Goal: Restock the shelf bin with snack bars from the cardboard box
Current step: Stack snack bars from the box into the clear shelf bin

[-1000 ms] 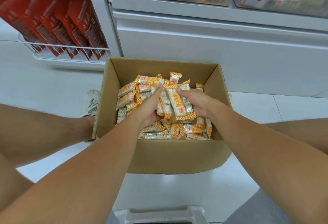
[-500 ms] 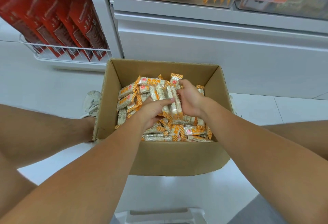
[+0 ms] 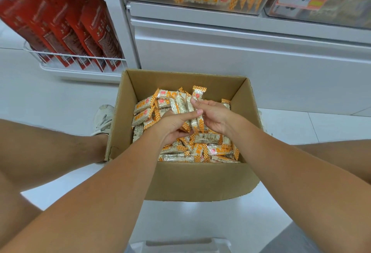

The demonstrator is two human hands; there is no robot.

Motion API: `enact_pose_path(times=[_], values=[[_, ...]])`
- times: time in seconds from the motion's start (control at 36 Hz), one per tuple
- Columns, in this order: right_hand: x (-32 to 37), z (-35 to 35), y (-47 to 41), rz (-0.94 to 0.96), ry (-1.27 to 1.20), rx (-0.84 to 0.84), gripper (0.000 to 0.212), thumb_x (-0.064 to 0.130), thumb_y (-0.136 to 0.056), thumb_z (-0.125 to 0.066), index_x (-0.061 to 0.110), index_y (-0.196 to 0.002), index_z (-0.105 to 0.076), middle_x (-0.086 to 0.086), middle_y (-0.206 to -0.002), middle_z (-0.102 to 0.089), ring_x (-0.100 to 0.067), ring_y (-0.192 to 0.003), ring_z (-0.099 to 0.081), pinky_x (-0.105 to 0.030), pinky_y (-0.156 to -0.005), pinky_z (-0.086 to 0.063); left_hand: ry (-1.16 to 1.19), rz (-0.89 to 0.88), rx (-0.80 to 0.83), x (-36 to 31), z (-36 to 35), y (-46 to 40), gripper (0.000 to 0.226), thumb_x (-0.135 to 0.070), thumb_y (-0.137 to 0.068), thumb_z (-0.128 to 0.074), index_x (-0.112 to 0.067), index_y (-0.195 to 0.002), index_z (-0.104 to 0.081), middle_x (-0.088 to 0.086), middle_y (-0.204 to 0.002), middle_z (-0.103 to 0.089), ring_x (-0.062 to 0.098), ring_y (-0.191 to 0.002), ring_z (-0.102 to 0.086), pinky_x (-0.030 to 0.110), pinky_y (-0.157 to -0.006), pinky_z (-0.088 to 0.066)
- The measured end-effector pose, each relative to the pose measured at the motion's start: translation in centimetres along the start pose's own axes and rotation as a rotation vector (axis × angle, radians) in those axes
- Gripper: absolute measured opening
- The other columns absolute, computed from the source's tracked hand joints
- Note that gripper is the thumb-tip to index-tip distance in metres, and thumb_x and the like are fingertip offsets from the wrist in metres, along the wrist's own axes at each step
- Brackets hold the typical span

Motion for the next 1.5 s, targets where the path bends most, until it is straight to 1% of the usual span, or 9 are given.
enact_pose_path(times=[0.08, 0.19, 0.28, 0.47, 0.58, 0.78, 1.25, 1.42, 1.5], values=[[-0.1, -0.4, 0.0, 0.018, 0.063, -0.061, 0.047, 0.028, -0.088, -0.075, -0.001, -0.120, -0.057, -0.017, -0.135, -0.060, -0.020, -0.131, -0.050, -0.034, -0.113, -0.037, 0.043, 0.028, 0.037, -0.1, 0.0, 0.1, 0.096, -0.010, -0.066, -0.093, -0.002, -0.144, -0.039, 0.017, -0.136, -0.055, 0.030, -0.112, -0.064, 0.035, -0.072, -0.061], [0.5, -0.3, 0.0, 0.028, 0.075, -0.119, 0.036, 0.032, -0.107, -0.048, 0.000, -0.104, -0.064, -0.015, -0.105, -0.068, -0.018, -0.077, -0.064, -0.024, -0.064, -0.056, 0.104, 0.052, 0.047, 0.3, 0.4, -0.2, 0.045, -0.003, -0.073, -0.085, -0.002, -0.115, -0.067, 0.016, -0.112, -0.071, 0.026, -0.091, -0.071, 0.032, -0.074, -0.060], [1.3, 0.4, 0.1, 0.018, 0.047, -0.080, 0.024, 0.011, -0.101, -0.056, -0.007, -0.112, -0.067, -0.014, -0.108, -0.067, -0.026, -0.091, -0.070, -0.032, -0.074, -0.062, 0.159, 0.060, 0.048, 0.5, 0.9, 0.0, 0.024, -0.005, -0.079, -0.079, -0.006, -0.100, -0.068, 0.015, -0.110, -0.067, 0.026, -0.095, -0.066, 0.033, -0.085, -0.057], [4.0, 3.6, 0.3, 0.001, 0.525, 0.446, 0.101, -0.016, -0.075, -0.076, 0.036, -0.152, -0.037, 0.014, -0.156, -0.034, -0.012, -0.128, -0.049, -0.029, -0.088, -0.057, 0.031, 0.173, 0.291, 1.2, 1.6, 0.8, 0.048, -0.007, -0.065, -0.079, -0.006, -0.112, -0.069, 0.011, -0.103, -0.076, 0.023, -0.091, -0.072, 0.035, -0.089, -0.054], [4.8, 3.8, 0.6, -0.051, 0.570, 0.636, 0.095, -0.011, -0.067, -0.080, 0.034, -0.145, -0.051, 0.004, -0.156, -0.035, -0.021, -0.141, -0.043, -0.042, -0.100, -0.052, -0.047, 0.177, 0.383, 1.0, 1.3, 1.2, 0.047, -0.006, -0.067, -0.084, -0.006, -0.111, -0.069, 0.010, -0.106, -0.075, 0.023, -0.092, -0.073, 0.038, -0.089, -0.055], [5.2, 3.7, 1.0, 0.042, 0.438, 0.563, 0.059, -0.008, -0.072, -0.073, 0.007, -0.128, -0.061, -0.009, -0.123, -0.063, -0.023, -0.112, -0.065, -0.030, -0.089, -0.056, 0.025, 0.180, 0.350, 0.4, 1.1, 0.8, 0.068, -0.069, -0.082, -0.058, -0.014, -0.121, -0.069, 0.016, -0.112, -0.073, 0.023, -0.093, -0.073, 0.035, -0.082, -0.057], [5.7, 3.8, 1.6, -0.071, 0.518, 0.590, 0.086, -0.002, -0.072, -0.078, 0.033, -0.145, -0.049, -0.005, -0.145, -0.055, -0.024, -0.126, -0.060, -0.037, -0.098, -0.052, -0.319, 0.172, 0.371, -1.8, 0.2, 2.8, 0.045, -0.040, -0.070, -0.072, -0.016, -0.109, -0.068, -0.001, -0.090, -0.077, 0.011, -0.080, -0.072, 0.028, -0.069, -0.058], [9.9, 2.0, 5.5, 0.120, 0.673, 0.580, 0.091, -0.006, -0.065, -0.082, 0.028, -0.143, -0.049, 0.003, -0.146, -0.044, -0.020, -0.112, -0.064, -0.035, -0.086, -0.059, -0.580, 0.083, 0.378, -6.7, 0.4, 4.0, 0.125, -0.040, -0.037, -0.104, -0.012, -0.145, -0.048, 0.010, -0.141, -0.060, 0.028, -0.133, -0.054, 0.050, -0.112, -0.041], [14.2, 0.2, 8.8, 0.259, 0.899, 0.550, 0.088, 0.002, -0.060, -0.090, 0.024, -0.137, -0.053, -0.005, -0.123, -0.062, -0.014, -0.105, -0.066, -0.031, -0.087, -0.057, -0.672, 0.036, 0.502, -10.9, -1.0, 7.2, 0.073, -0.022, -0.058, -0.094, -0.011, -0.125, -0.065, 0.012, -0.119, -0.072, 0.029, -0.113, -0.067, 0.046, -0.102, -0.050]])
Point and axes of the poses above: each hand's wrist, its own y-axis away from the middle knuckle, its own z-axis out of the back of the hand, x = y × z, the point moved 2 cm from there along -y, towards the middle knuckle
